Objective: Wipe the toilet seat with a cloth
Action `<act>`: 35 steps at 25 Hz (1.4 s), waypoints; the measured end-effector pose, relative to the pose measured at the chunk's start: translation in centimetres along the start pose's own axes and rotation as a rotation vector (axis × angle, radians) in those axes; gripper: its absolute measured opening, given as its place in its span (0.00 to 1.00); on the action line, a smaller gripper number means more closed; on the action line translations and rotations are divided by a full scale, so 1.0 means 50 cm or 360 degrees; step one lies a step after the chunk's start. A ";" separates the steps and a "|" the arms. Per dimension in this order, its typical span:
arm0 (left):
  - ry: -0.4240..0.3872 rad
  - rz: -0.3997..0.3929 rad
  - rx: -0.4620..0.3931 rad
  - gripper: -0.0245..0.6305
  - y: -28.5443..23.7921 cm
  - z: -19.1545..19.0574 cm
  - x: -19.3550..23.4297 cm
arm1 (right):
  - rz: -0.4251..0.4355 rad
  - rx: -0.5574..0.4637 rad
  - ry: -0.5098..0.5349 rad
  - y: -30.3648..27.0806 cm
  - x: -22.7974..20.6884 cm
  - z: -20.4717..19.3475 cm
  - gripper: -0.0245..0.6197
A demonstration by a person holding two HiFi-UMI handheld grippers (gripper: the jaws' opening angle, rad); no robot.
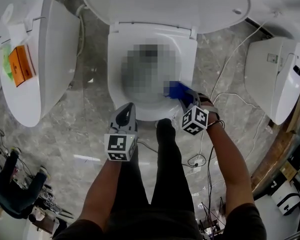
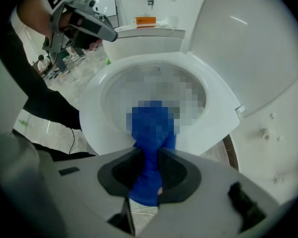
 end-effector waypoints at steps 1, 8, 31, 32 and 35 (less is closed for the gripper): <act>0.0007 0.0004 0.0001 0.04 0.002 -0.003 0.001 | 0.0008 0.0008 0.0027 0.000 0.016 0.003 0.18; 0.0011 0.0035 0.0009 0.04 0.012 -0.020 0.014 | 0.0103 -0.0013 0.0084 -0.002 0.121 0.043 0.18; 0.0148 0.0278 -0.0039 0.04 0.102 -0.032 0.182 | 0.0176 -0.0260 0.0333 -0.036 0.281 0.298 0.18; 0.0148 0.0285 -0.0038 0.04 0.105 -0.034 0.189 | 0.0181 -0.0273 0.0350 -0.040 0.279 0.316 0.18; 0.0173 0.0302 -0.0037 0.04 0.114 -0.043 0.204 | 0.0193 -0.0304 0.0392 -0.050 0.274 0.362 0.18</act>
Point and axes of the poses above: the fingertips, and each gripper's own axes: y backward along the fingers, x to its left, z out of its top, the point moved 1 cm from there along y, backward along the fingers, and after that the axes turned 6 degrees about y, right-handed, at the moved point
